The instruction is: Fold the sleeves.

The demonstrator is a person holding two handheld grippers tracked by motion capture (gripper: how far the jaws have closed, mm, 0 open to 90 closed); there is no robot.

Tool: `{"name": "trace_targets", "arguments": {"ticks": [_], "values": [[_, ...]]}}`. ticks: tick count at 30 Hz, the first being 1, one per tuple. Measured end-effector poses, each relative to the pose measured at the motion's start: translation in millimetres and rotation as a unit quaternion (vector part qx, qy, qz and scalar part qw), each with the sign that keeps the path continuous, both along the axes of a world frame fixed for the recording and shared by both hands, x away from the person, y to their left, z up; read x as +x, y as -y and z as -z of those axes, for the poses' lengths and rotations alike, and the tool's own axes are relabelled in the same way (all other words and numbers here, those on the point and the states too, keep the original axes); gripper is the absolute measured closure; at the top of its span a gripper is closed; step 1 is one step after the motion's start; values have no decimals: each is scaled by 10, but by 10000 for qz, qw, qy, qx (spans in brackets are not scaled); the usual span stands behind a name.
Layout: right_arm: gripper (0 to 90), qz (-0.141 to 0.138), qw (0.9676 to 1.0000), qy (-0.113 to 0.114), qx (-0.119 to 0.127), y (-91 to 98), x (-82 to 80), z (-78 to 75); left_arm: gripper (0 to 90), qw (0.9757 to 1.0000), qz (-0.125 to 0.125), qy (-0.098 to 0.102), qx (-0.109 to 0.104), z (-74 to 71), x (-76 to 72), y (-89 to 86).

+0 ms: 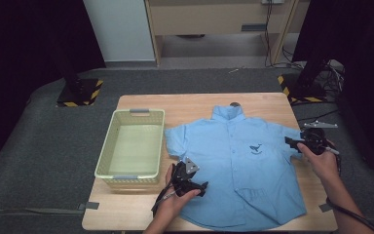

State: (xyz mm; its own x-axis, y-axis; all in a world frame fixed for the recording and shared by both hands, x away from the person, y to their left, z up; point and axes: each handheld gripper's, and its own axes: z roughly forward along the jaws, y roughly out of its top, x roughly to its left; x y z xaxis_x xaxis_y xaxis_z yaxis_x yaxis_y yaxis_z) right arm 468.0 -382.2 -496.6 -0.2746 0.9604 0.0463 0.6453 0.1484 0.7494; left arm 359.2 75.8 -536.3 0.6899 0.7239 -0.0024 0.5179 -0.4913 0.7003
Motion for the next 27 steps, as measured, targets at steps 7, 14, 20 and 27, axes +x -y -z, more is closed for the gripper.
{"name": "trace_targets", "arguments": {"ticks": [7, 14, 20, 27], "values": [[304, 252, 9996, -108, 56, 107, 147, 114, 4, 10000, -9, 1, 0, 0, -9, -15], [295, 328, 9992, -217, 46, 141, 175, 237, 4, 10000, -46, 3, 0, 0, -16, -15], [287, 359, 9992, -154, 3, 146, 159, 295, 4, 10000, -56, 3, 0, 0, -17, -14], [286, 402, 9990, -197, 37, 173, 148, 347, 4, 10000, -74, 5, -3, 0, -20, -13]]}}
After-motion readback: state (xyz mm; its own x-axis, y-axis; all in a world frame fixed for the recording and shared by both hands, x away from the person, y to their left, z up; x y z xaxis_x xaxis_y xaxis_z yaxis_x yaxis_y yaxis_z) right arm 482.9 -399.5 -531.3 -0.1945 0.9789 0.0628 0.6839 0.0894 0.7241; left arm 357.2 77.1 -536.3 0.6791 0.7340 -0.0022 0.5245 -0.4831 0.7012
